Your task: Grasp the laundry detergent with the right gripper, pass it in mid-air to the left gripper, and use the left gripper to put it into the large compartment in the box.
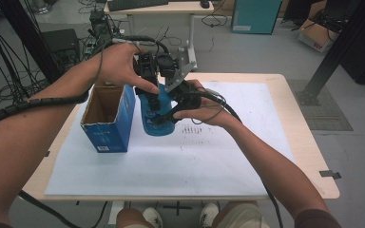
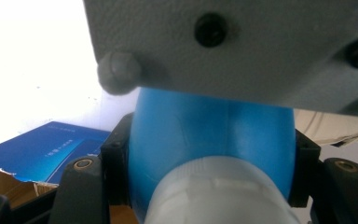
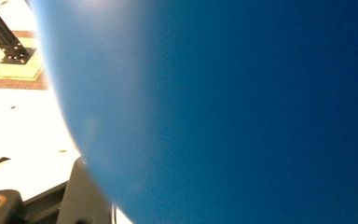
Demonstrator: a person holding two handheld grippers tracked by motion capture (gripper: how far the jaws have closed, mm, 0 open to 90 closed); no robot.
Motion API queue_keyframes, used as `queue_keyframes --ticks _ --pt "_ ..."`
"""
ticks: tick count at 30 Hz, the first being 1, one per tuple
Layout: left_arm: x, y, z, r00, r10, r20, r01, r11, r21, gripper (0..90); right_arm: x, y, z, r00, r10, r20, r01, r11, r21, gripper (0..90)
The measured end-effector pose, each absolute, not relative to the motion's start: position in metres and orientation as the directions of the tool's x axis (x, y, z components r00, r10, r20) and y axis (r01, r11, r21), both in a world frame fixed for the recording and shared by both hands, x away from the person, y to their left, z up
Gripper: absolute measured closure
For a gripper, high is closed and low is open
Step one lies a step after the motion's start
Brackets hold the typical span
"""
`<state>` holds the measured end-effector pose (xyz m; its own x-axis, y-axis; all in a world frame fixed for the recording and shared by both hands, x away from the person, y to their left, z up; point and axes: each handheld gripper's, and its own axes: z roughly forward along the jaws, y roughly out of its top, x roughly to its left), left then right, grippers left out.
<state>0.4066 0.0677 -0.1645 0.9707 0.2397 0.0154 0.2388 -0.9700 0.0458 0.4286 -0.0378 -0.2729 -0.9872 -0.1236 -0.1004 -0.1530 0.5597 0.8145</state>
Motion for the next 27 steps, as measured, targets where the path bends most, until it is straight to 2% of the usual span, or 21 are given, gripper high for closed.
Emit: queue_keyframes --ticks 18,27 --pt "0.4072 0.0675 -0.1642 0.968 0.250 0.009 0.249 -0.967 0.042 37.4 0.4300 -0.0381 -0.2732 -0.986 -0.133 -0.100 -0.157 0.551 0.820 41.0" --pt "0.4097 0.0687 -0.1651 0.970 0.242 0.006 0.242 -0.970 0.025 37.4 0.4322 -0.0434 -0.2740 -0.987 -0.119 -0.104 -0.153 0.557 0.816 30.8"
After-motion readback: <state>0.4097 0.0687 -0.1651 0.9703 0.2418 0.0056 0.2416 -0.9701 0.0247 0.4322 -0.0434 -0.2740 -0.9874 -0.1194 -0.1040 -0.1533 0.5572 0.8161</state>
